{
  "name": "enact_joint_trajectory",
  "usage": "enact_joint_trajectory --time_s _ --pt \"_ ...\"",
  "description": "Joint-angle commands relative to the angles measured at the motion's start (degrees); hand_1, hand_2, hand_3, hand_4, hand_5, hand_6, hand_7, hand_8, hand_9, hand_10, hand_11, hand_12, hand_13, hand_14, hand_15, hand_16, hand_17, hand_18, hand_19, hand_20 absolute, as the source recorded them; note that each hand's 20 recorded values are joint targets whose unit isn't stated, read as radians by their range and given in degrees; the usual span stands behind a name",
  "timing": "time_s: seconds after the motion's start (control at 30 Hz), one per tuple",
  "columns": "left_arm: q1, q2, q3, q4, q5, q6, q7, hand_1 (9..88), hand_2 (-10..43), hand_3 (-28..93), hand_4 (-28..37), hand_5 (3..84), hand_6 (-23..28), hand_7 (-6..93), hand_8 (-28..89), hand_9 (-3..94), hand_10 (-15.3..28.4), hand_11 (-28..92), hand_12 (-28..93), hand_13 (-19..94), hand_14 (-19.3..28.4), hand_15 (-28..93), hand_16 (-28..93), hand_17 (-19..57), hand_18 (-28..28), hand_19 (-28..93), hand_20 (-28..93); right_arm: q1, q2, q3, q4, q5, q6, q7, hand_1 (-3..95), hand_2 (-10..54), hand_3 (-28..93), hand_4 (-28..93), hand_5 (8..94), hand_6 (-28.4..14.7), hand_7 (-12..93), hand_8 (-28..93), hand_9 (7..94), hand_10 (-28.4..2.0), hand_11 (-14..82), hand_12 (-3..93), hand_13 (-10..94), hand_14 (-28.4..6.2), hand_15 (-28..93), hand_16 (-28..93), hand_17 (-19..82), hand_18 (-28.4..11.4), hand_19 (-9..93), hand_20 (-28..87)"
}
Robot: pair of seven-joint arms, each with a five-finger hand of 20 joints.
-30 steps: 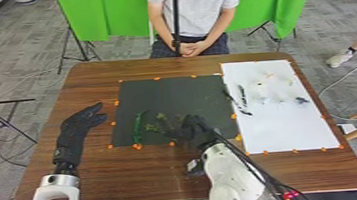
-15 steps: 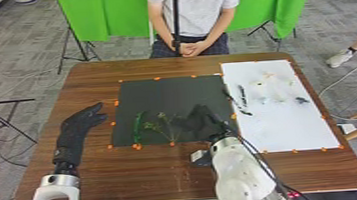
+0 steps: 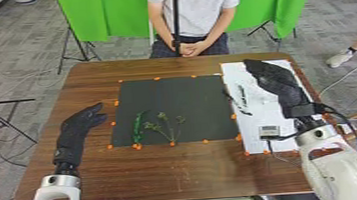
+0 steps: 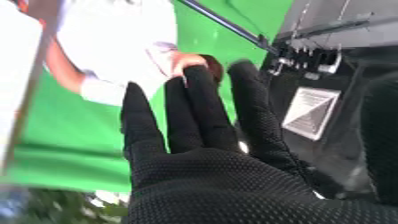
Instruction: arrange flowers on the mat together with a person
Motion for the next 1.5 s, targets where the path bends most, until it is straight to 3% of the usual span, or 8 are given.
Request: enact_joint_trajectory --time_s 0.03,0.2,0.53,0.87,1.07,1.23,1.4,1.5 --pt "1.2 -0.71 0.90 0.27 -0.08 0.14 1.16 27.1 3.5 65 -19.9 49.4 3.7 13.7 -6 51.2 15.5 22 14 39 18.4 22 -1 8.3 11.6 10 16 -13.8 -1.3 7.2 -1.2 38.6 1.8 -6.2 3.9 1.4 75 -18 33.5 -0.2 5 -8 34.1 -14.5 1.9 8.0 23 -10.6 3 8 14 -14.3 0 21" --pt "1.7 -0.70 1.01 0.07 -0.27 1.02 2.07 27.1 3.6 65 -20.0 49.7 3.8 13.9 -6 51.3 15.7 22 14 39 18.3 21 -1 8.8 11.3 9 16 -18.9 -3.1 9.9 -2.5 37.5 1.0 -5.3 1.1 -0.2 75 -19 30.6 -0.4 5 -8 32.1 -14.2 1.5 6.8 21 -9.1 3 4 12 -13.2 0 19" --pt "2.2 -0.87 0.93 -0.09 -0.27 0.95 2.32 27.0 3.5 65 -20.4 49.8 3.7 14.3 -6 51.5 15.5 23 14 40 18.1 22 -1 8.6 11.5 9 17 -20.4 -3.6 8.5 -1.9 38.0 4.7 -3.3 0.4 -0.7 75 -20 28.9 -0.9 4 -8 31.2 -14.0 1.5 6.7 20 -9.6 4 2 12 -13.2 0 18" --pt "1.9 -0.83 1.04 0.09 -0.16 0.60 2.35 27.0 3.6 65 -20.3 49.8 3.7 14.4 -6 51.5 15.5 23 14 40 18.2 22 -1 8.3 11.9 10 17 -18.6 -2.4 6.4 -1.9 38.5 9.2 -3.6 2.5 -0.4 76 -19 35.0 -2.2 6 -8 34.6 -14.3 2.6 7.3 24 -9.6 7 2 15 -13.1 1 19" --pt "1.7 -0.79 1.04 0.19 -0.18 0.69 2.30 27.0 3.7 65 -20.4 49.8 3.7 14.3 -7 51.5 15.5 23 14 39 18.2 22 -1 8.3 11.9 10 17 -20.6 -3.6 8.6 -2.6 37.6 10.4 -5.1 14.5 16.8 68 -26 46.2 0.5 12 -11 48.0 -11.2 5.8 7.6 33 -7.1 13 -2 20 -10.7 2 22" --pt "2.1 -0.87 0.97 0.02 -0.19 0.84 2.48 26.9 3.7 65 -20.5 49.9 3.7 14.3 -7 51.5 15.5 23 14 39 18.2 22 -1 8.4 11.9 10 16 -21.5 -4.3 9.8 -2.7 37.7 8.9 -5.7 17.2 21.1 65 -28 50.6 1.3 15 -12 52.1 -10.3 6.6 7.9 36 -6.2 15 -4 22 -9.8 1 24" --pt "1.9 -0.92 0.97 0.14 -0.23 0.68 2.43 26.9 3.7 65 -20.6 49.9 3.7 14.4 -7 51.5 15.5 23 14 40 18.2 22 -1 8.4 11.8 10 16 -21.4 -4.5 9.9 -2.5 38.0 7.2 -5.5 8.5 3.5 72 -25 46.2 0.2 12 -11 46.1 -12.5 5.1 8.0 32 -9.7 15 -3 20 -13.8 1 24" --pt "1.7 -0.83 0.90 0.29 -0.23 0.68 2.34 26.9 3.7 65 -20.6 49.9 3.8 14.3 -7 51.5 15.5 23 14 40 18.2 22 -1 8.4 11.9 10 16 -21.2 -4.3 9.7 -2.3 37.3 6.9 -6.2 6.4 -0.9 73 -23 38.9 2.5 10 -11 37.8 -13.5 2.9 7.2 28 -14.1 11 -3 17 -15.6 0 22"
